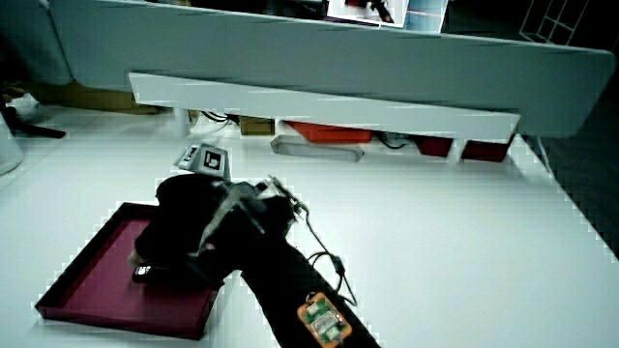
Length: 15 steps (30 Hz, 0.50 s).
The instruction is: Pick stapper from plate
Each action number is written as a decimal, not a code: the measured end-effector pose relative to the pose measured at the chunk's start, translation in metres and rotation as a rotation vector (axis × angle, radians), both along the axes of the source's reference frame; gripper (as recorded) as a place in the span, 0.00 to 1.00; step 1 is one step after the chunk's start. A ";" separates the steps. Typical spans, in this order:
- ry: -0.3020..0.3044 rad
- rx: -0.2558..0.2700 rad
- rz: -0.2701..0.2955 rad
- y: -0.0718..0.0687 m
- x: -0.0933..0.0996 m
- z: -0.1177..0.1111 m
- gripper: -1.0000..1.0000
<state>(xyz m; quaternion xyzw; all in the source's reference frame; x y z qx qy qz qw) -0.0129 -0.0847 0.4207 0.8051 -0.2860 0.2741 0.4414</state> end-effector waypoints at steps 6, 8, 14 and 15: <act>0.010 -0.034 0.039 -0.001 -0.001 0.029 0.50; 0.016 -0.038 0.036 0.000 -0.003 0.035 0.50; 0.047 -0.070 0.040 0.000 -0.007 0.057 0.50; 0.049 -0.072 0.043 0.000 -0.007 0.062 0.50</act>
